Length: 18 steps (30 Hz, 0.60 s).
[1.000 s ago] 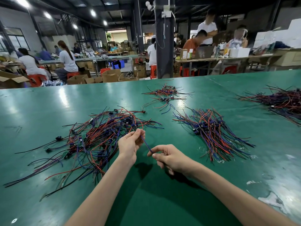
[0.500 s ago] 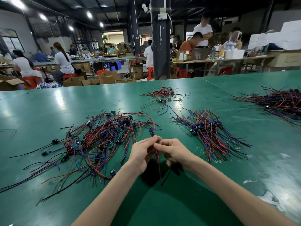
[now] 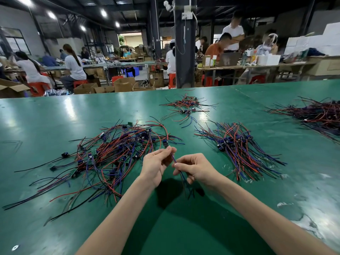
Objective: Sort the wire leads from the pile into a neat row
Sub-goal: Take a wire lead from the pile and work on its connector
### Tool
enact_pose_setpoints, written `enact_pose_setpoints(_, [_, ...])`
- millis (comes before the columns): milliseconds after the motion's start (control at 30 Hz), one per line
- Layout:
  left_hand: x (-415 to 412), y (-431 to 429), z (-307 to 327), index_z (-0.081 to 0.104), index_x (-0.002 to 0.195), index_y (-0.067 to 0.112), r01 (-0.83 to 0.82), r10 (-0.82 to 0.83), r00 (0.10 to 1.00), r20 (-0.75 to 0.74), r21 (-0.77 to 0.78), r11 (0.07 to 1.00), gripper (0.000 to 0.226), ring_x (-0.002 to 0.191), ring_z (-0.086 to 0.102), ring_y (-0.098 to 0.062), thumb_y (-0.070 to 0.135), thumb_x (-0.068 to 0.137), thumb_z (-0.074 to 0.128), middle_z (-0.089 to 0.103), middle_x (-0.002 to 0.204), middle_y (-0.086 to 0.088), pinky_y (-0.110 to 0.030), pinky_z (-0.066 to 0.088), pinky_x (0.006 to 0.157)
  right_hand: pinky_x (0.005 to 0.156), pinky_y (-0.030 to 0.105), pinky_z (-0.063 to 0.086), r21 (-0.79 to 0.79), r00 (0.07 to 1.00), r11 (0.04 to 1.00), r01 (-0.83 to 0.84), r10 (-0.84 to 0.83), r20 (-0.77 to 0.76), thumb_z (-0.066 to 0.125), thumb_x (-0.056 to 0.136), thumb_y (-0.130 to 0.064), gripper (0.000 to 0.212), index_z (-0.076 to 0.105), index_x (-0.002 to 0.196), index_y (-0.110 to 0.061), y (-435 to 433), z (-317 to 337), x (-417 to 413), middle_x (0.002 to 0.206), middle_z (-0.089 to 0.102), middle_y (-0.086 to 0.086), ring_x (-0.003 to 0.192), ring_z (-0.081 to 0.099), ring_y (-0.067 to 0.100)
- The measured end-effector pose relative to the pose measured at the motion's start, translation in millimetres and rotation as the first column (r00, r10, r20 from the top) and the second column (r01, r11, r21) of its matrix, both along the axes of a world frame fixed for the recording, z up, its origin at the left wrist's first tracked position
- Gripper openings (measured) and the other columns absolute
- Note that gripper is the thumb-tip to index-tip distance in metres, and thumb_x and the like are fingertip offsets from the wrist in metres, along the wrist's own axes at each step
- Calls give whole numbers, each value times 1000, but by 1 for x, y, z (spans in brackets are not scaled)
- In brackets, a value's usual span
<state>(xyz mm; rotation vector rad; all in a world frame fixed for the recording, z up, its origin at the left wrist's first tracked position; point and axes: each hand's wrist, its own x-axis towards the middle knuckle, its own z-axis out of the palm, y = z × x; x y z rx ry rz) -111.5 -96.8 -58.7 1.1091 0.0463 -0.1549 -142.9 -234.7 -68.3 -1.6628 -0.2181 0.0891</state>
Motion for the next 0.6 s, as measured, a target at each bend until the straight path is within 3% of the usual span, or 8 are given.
enact_pose_setpoints(300, [3, 2, -5, 65, 82, -2, -26, 26, 1000, 16, 9, 1000, 10, 71, 64, -12, 1, 89, 58, 72, 71, -3, -22, 52, 70, 35, 16, 38, -26, 1000, 1000, -10, 11, 16, 62, 90, -5, 9, 68, 84, -8, -1, 1, -1, 65, 70, 1, 31, 41, 5])
enact_pose_setpoints(600, [14, 12, -4, 63, 83, 1, -126, 124, 992, -31, -79, 989, 11, 58, 65, -6, 1, 91, 55, 70, 64, 0, -17, 55, 61, 35, 15, 36, -118, 994, 989, -94, 86, -72, 61, 91, -7, 10, 68, 83, -7, -2, 1, -6, 65, 69, 2, 31, 40, 6])
